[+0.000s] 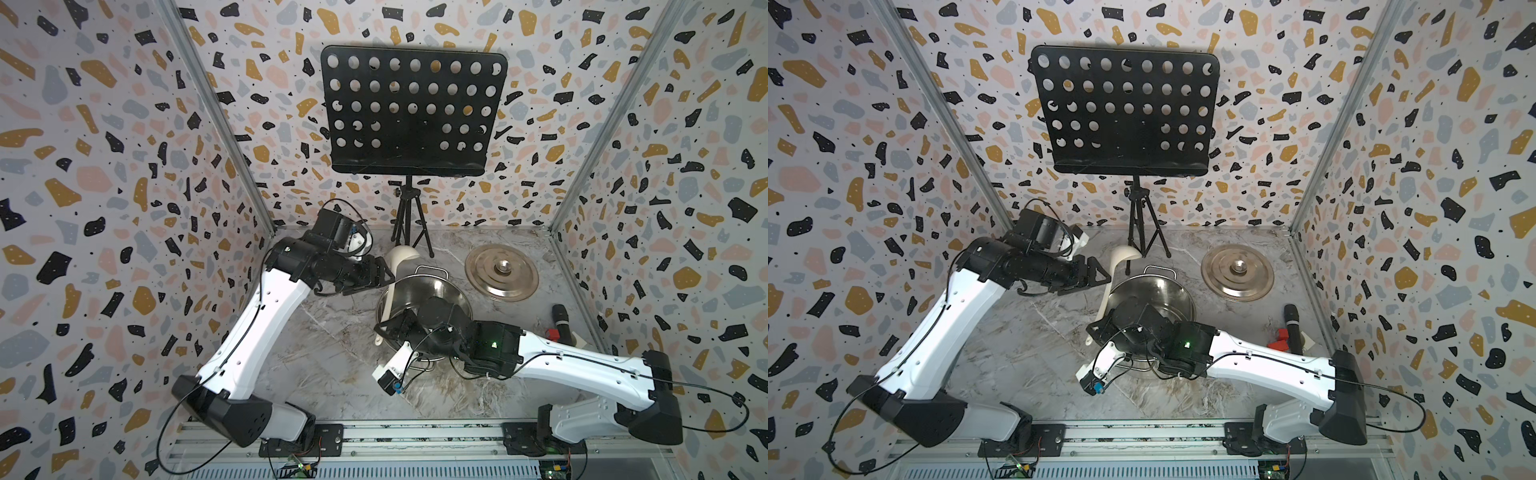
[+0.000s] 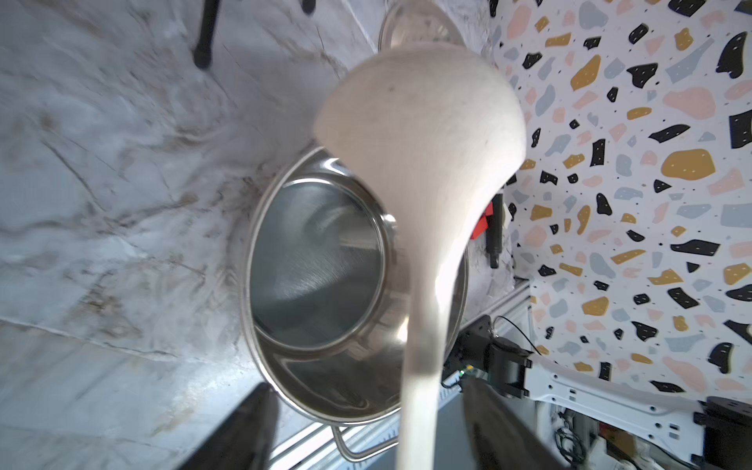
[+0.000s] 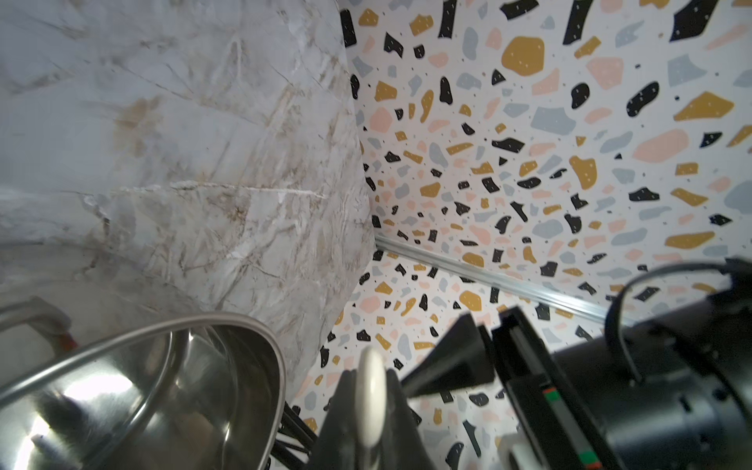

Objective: Stir the soup with a spoon
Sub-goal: Pick up the spoon from the center of the board, then stir the soup in the pan with a stick.

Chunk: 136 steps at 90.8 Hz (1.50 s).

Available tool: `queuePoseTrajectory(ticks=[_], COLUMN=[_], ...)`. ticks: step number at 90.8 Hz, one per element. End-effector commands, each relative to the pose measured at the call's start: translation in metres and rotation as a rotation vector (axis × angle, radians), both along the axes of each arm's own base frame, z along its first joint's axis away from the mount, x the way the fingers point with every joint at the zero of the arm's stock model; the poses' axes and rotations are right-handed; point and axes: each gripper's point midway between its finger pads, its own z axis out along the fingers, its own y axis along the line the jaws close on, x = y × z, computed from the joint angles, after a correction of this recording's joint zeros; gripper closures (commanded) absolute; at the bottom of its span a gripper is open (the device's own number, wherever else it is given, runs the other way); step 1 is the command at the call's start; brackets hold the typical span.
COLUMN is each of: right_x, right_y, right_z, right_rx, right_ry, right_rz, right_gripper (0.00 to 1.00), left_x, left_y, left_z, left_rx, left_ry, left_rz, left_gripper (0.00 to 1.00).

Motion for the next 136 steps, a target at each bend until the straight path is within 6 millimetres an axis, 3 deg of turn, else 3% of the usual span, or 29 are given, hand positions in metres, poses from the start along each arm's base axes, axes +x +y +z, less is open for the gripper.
queuePoseTrajectory(ticks=[1,10,18,32,42,59,78,93,117,136], right_x=[0.001,-0.010,-0.021,-0.024,-0.008,0.053,0.079,0.064,0.031,0.042], right_y=[-0.027,-0.048,-0.065,-0.078,-0.078,-0.091,-0.079,-0.077,-0.060,-0.030], right_z=[0.060,0.088,0.098,0.078,0.056,0.040,0.005,-0.030,-0.025,-0.018], right_rx=[0.239,0.386,0.446,0.474,0.510,0.725,0.678,0.563,0.470,0.459], right_ry=[0.123,0.321,0.523,0.873,0.949,1.022,1.031,1.114,1.314,1.354], right_rz=[-0.116,-0.150,-0.164,-0.207,-0.256,-0.321,-0.308,-0.297,-0.136,-0.056], right_gripper=[1.00,1.00,1.00,1.00,1.00,1.00,1.00,1.00,1.00,1.00], left_x=[0.001,-0.009,-0.018,-0.029,-0.035,-0.040,-0.040,-0.042,-0.041,-0.039], left_y=[0.039,0.065,0.081,0.086,0.090,0.091,0.083,0.087,0.087,0.086], left_z=[0.024,0.033,0.031,0.024,0.018,0.008,0.002,-0.002,-0.005,-0.009], left_rx=[0.105,0.152,0.166,0.140,0.160,0.178,0.136,0.168,0.198,0.206], left_ry=[-0.199,-0.296,-0.342,-0.404,-0.412,-0.369,-0.342,-0.335,-0.342,-0.340], left_rz=[0.127,0.216,0.271,0.273,0.263,0.254,0.238,0.236,0.213,0.203], left_gripper=[0.00,0.01,0.01,0.00,0.01,0.01,0.01,0.01,0.00,0.00])
